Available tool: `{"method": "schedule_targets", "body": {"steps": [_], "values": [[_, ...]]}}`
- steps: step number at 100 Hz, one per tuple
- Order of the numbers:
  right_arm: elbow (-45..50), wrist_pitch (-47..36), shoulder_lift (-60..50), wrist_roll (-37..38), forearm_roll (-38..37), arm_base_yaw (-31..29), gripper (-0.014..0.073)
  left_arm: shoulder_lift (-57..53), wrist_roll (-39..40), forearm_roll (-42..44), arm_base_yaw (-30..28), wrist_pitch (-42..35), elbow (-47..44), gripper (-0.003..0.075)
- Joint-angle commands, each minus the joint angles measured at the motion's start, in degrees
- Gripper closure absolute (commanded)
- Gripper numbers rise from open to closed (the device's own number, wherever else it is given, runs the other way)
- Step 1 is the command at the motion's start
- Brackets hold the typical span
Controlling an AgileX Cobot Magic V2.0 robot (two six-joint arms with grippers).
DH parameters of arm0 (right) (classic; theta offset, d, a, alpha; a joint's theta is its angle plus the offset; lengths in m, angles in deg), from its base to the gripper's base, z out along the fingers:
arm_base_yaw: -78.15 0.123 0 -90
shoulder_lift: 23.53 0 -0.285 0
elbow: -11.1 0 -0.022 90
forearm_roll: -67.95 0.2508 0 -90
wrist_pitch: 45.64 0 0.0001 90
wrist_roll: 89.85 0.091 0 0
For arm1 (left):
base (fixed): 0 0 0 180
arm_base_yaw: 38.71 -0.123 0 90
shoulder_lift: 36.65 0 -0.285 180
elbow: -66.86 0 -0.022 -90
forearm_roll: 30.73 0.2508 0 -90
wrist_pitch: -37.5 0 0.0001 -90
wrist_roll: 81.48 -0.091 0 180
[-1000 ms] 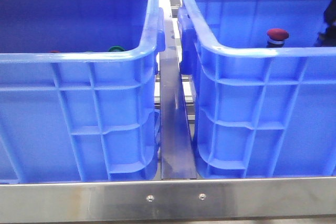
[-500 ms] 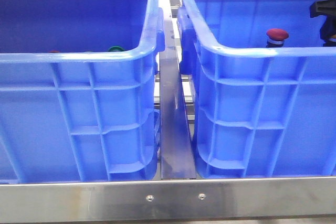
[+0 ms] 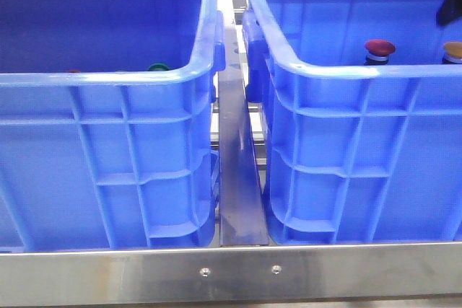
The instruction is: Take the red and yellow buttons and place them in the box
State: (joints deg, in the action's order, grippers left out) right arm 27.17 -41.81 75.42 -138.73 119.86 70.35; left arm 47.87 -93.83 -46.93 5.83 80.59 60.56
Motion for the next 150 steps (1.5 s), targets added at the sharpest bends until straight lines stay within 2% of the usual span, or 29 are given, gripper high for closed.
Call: {"method": "schedule_targets", "body": {"steps": [1, 9, 16, 29, 37, 43, 75, 108, 134, 150], "values": [[-0.34, -1.4, -5.63, -0.51, 0.55, -0.1, 0.009, -3.45, 0.86, 0.79, -0.28, -4.99, 1.83, 0.0341], [1.56, -1.33, -9.38, -0.51, 0.55, -0.1, 0.0109, -4.45, 3.54, 4.37, -2.05, -5.27, 1.83, 0.0389], [3.79, -1.18, -12.78, -0.51, 0.55, -0.1, 0.0189, -5.19, 5.71, 6.97, -4.54, -5.0, 1.83, 0.0449], [8.48, 0.87, -19.53, -0.51, 0.55, -0.1, 0.0452, -6.58, 6.52, 8.02, -10.65, -4.72, 0.87, 0.0621], [11.03, 3.15, -23.49, -0.51, 0.55, -0.1, 0.0578, -7.53, 6.52, 8.71, -14.44, -5.08, 0.02, 0.0742], [12.96, 4.69, -26.16, -0.51, 0.55, -0.1, 0.067, -8.19, 6.52, 8.81, -17.62, -5.26, -0.94, 0.0741], [21.75, 7.1, -41.69, -0.51, 0.55, -0.1, 0.0664, -16.85, 6.61, 8.81, -31.88, -10.0, -10.01, 0.0741], [30.97, 7.47, -58.95, -0.51, 0.55, -0.1, 0.0664, -34.23, 6.61, 8.81, -41.8, -16.83, -24.07, 0.0741], [36.96, 8.67, -73.27, -0.51, 0.32, -0.1, 0.0664, -51.35, 6.61, 8.81, -43.69, -20.44, -34.34, 0.0741], [39.51, 13.23, -81.16, -0.51, 0.25, -0.1, 0.0664, -60.96, 6.61, 8.81, -43.69, -21.92, -39.12, 0.0741]]}}
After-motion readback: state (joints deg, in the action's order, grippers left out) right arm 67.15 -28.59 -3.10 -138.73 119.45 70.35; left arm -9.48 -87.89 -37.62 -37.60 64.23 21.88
